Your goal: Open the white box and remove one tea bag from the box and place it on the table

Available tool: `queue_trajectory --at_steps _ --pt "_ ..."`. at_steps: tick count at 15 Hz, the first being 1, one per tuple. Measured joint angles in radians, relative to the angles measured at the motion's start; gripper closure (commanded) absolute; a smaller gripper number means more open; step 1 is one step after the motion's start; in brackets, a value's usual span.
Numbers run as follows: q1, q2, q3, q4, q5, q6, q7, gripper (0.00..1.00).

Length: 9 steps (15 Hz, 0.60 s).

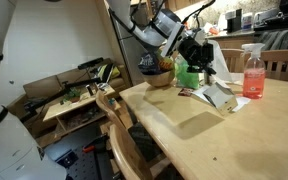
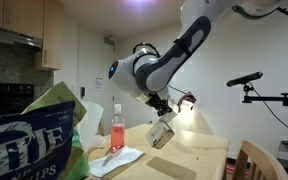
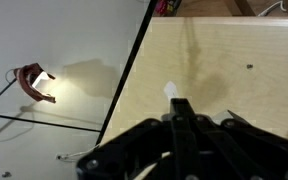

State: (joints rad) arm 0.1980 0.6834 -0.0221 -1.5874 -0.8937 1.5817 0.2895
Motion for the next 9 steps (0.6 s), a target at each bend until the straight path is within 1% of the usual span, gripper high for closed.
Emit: queue_trajectory --at_steps 2,5,9 --pt "-0.007 -0.027 0.028 -0.027 0.004 0.003 -0.061 1.0" --pt "-0.009 -0.061 0.049 -0.07 0.012 -0.009 -0.141 1.0" --pt "-0.006 -0.096 0.064 -0.116 0.012 -0.118 -0.185 1.0"
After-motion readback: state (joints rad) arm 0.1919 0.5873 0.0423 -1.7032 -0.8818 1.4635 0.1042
